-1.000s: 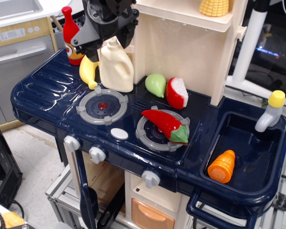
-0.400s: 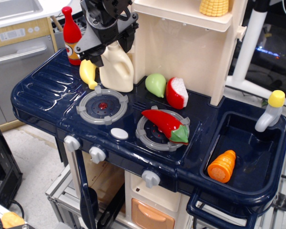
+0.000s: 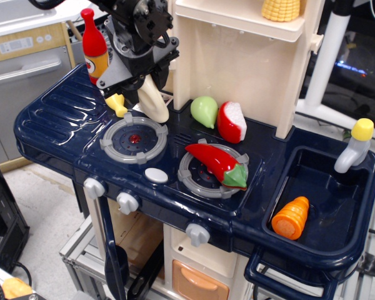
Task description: Put detergent in sink
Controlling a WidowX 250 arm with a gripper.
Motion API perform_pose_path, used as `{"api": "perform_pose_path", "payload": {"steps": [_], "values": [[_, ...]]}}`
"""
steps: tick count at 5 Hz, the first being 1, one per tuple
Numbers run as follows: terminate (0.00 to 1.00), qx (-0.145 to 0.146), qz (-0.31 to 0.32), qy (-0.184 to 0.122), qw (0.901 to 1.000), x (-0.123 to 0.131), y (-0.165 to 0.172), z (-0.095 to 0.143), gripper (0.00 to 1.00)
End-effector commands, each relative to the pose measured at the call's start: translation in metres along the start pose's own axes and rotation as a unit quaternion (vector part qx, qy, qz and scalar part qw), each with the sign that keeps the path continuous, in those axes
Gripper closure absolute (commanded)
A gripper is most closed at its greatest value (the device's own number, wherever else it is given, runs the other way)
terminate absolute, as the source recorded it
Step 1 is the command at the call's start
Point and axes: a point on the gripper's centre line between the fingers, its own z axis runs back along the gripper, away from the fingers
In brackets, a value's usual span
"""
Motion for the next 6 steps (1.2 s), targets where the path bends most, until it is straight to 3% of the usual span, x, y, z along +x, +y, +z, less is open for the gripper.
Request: {"api": "perform_pose_path", "payload": {"steps": [1, 3, 4, 5, 6], "values": [[0.00, -0.005, 0.002, -0.007, 1.0000, -0.002, 0.005, 0.008, 1.00], [0.00, 0.045, -0.009, 0.051, 0.9976, -0.042, -0.034, 0.082, 1.00], [0.00, 0.051, 0.021, 0.066, 0.9963, -0.077, -0.061, 0.103, 1.00], [0.00, 0.033, 0.042, 0.088, 0.9946, -0.109, -0.085, 0.117, 1.00], [1.00, 0.012, 0.044, 0.090, 0.9950, -0.136, -0.095, 0.116, 1.00]]}}
